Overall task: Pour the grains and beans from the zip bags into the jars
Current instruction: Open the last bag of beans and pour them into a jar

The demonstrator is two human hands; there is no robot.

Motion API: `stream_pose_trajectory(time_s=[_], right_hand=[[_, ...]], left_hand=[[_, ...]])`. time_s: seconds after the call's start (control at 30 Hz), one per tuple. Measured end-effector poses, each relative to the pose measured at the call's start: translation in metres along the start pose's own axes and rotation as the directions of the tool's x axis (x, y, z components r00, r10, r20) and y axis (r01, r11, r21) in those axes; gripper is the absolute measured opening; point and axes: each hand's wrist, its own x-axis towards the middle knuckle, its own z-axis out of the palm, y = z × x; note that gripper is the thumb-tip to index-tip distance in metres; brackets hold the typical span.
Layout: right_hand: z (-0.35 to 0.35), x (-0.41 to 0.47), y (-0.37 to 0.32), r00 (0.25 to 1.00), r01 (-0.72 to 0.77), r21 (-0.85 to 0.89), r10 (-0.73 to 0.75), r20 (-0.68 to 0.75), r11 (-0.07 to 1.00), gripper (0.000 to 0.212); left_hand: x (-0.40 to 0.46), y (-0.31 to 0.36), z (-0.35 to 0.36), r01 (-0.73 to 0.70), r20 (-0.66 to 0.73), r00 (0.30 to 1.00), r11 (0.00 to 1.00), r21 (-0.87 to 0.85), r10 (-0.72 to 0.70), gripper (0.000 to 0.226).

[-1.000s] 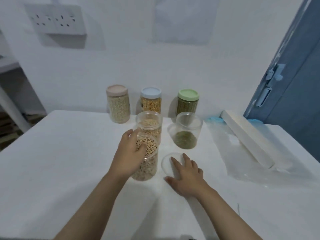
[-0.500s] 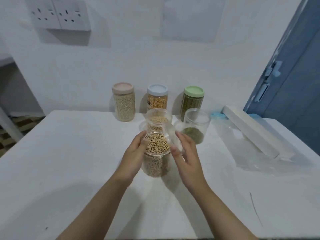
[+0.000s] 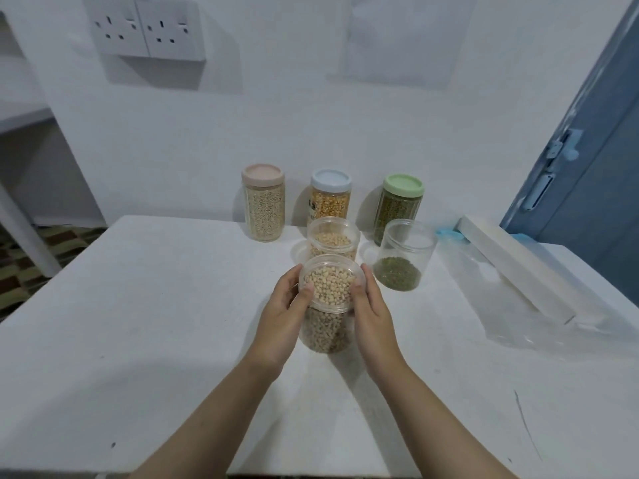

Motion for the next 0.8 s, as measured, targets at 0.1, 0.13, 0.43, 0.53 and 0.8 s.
stream_pose_trajectory(time_s=[0.1, 0.13, 0.43, 0.53, 0.8], right_hand=[[0.004, 0.008, 0.003, 0.999, -0.01, 0.027, 0.011, -0.036, 1.0, 0.034], [0.004, 0.011, 0.002, 0.998, -0.028, 0.017, 0.029, -0.049, 0.999, 0.034], [-0.004, 0.042, -0.01, 0.987, -0.154, -0.094, 0.158, 0.03, 0.984, 0.035], [-0.001, 0.037, -0.013, 0.991, -0.13, -0.026, 0.131, 0.012, 0.991, 0.034], [0.007, 0.016, 0.011, 0.992, -0.107, 0.381, 0.127, -0.025, 0.918, 0.026]], left_hand=[[0.0, -0.001, -0.001, -0.007, -0.008, 1.0, 1.0, -0.024, 0.007, 0.033], [0.0, -0.002, -0.001, -0.008, -0.012, 1.0, 1.0, -0.025, 0.007, 0.031], [-0.001, -0.004, 0.008, -0.005, -0.079, 0.997, 0.998, 0.055, 0.01, 0.035], [-0.001, -0.005, 0.008, -0.004, -0.085, 0.996, 0.999, 0.051, 0.008, 0.033], [0.014, -0.008, 0.001, -0.011, -0.053, 0.998, 0.999, 0.042, 0.014, 0.029]])
